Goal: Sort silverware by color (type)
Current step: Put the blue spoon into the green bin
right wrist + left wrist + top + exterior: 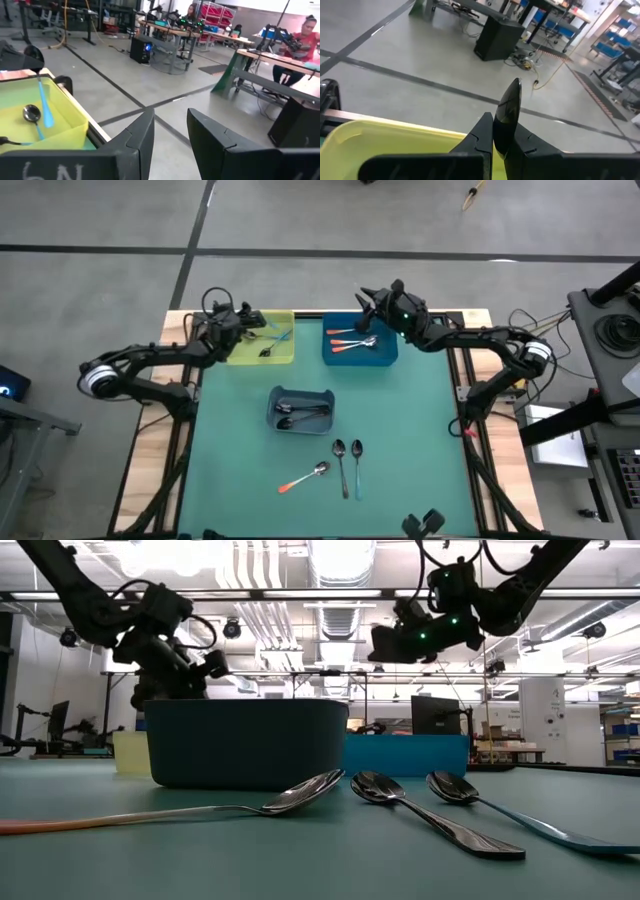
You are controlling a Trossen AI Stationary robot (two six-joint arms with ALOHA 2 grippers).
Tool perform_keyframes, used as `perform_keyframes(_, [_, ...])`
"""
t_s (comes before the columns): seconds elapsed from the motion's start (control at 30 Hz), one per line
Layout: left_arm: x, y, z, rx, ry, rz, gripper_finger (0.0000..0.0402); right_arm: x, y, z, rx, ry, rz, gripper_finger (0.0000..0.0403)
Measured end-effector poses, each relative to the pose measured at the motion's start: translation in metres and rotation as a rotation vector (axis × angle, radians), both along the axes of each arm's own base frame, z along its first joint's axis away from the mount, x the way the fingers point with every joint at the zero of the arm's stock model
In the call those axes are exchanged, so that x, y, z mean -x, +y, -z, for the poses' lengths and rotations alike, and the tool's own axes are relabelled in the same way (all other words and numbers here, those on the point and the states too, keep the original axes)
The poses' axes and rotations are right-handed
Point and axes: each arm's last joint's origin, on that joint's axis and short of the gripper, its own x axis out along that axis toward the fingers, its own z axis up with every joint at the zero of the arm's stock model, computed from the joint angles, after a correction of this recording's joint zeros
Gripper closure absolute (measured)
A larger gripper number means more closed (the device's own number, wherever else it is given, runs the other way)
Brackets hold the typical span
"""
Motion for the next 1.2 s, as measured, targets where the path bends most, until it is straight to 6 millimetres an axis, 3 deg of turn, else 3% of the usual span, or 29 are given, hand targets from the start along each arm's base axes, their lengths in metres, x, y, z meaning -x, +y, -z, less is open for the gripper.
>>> perform_keyframes(0.47, [-0.011,0.011,0.020,-0.018,-0.047,-0.045,0.0400,0.002,-0.003,0.002,-0.016,0.016,0.011,0.0311])
perform_keyframes(1.2, [-0.013,0.013,0.029,0.002,-0.036,-0.050,0.0393,0.002,-0.003,0.002,-0.011,0.023,0.011,0.0321])
